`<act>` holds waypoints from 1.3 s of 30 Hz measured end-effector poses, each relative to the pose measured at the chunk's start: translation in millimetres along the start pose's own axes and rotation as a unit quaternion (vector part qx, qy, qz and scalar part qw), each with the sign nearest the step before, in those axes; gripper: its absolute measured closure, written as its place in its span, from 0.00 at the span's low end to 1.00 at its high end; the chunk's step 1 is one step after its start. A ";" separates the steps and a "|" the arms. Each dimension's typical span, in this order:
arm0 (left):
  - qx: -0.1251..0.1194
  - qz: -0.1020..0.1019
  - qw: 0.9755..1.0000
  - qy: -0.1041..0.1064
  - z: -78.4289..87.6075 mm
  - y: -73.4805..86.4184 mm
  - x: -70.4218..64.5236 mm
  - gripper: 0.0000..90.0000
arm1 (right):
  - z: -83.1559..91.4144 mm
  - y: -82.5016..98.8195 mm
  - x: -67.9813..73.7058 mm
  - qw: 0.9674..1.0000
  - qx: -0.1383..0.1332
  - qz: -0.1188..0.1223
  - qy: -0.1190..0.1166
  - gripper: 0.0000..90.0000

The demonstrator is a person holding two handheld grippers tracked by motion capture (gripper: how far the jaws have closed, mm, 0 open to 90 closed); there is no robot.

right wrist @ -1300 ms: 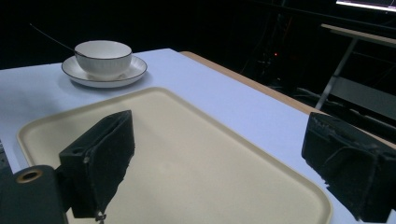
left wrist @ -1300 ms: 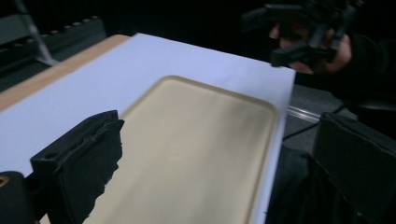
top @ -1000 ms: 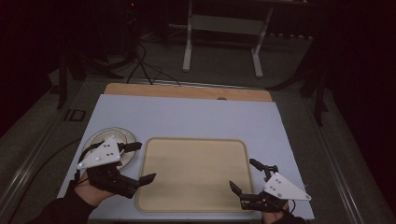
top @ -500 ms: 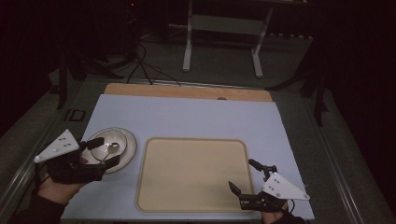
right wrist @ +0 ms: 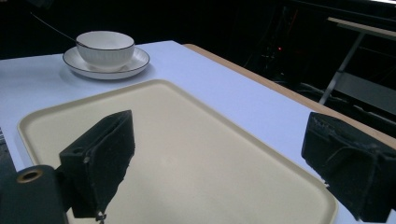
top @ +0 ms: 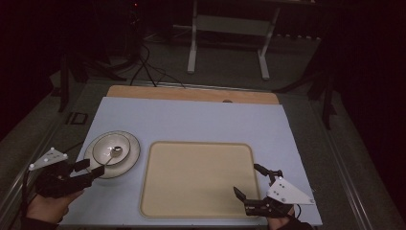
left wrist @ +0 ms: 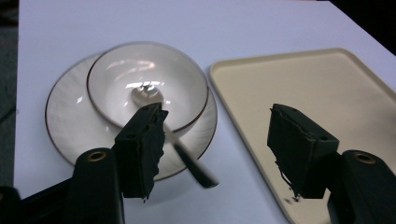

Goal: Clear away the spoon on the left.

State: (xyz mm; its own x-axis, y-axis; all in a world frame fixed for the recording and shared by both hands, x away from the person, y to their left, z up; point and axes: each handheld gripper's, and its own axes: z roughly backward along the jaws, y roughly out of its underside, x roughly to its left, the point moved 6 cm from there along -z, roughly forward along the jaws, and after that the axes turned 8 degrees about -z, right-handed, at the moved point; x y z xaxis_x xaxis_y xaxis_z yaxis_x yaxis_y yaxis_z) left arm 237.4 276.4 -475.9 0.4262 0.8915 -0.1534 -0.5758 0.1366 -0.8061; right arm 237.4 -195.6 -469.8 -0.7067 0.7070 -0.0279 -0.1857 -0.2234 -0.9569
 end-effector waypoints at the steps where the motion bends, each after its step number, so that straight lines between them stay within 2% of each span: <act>1: 0.003 0.011 1.000 0.000 -1.1 2.2 1.4 0.43 | -0.2 0.2 0.1 1.000 0.001 0.001 0.000 0.11; 7: 0.016 0.046 0.999 -0.002 -8.4 12.8 7.0 0.49 | -1.1 1.1 0.4 1.000 0.005 0.002 -0.001 0.11; 12: 0.027 0.067 0.997 -0.011 -12.1 20.5 14.6 0.52 | -1.3 1.5 -0.1 1.000 0.006 0.001 -0.003 0.11; 23: 0.025 0.123 0.992 -0.014 -14.4 31.5 30.4 0.61 | -2.1 2.2 -0.6 1.000 0.007 -0.003 -0.004 0.11; 27: 0.020 0.136 0.990 -0.013 -16.1 33.7 33.2 0.66 | -2.2 2.2 -0.5 1.000 0.007 -0.002 -0.004 0.11; 28: 0.018 0.145 0.989 -0.010 -16.6 34.5 34.0 0.67 | -2.2 2.2 -0.5 1.000 0.007 -0.002 -0.003 0.11; 29: 0.017 0.147 0.989 -0.010 -16.8 34.7 34.1 0.70 | -2.2 2.2 -0.5 1.000 0.007 -0.001 -0.003 0.11; 32: 0.007 0.157 0.987 -0.017 -16.8 35.9 36.0 0.75 | -2.5 2.4 -0.5 1.000 0.008 0.000 -0.002 0.11; 34: -0.001 0.157 0.987 -0.026 -16.1 36.3 37.6 0.76 | -2.8 2.6 -0.2 1.000 0.009 0.001 -0.002 0.11; 39: -0.019 0.168 0.985 -0.040 -15.1 35.6 40.9 0.84 | -2.9 2.6 -0.2 1.000 0.009 0.002 -0.002 0.11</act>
State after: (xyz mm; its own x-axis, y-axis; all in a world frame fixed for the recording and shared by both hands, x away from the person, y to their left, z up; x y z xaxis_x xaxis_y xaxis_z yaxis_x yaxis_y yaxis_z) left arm 244.9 311.2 -519.5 0.1592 0.9150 -0.3708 -0.6485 -0.1863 -0.7381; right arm 239.0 -194.4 -473.1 -0.7102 0.7033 -0.0301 -0.1955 -0.2381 -0.9513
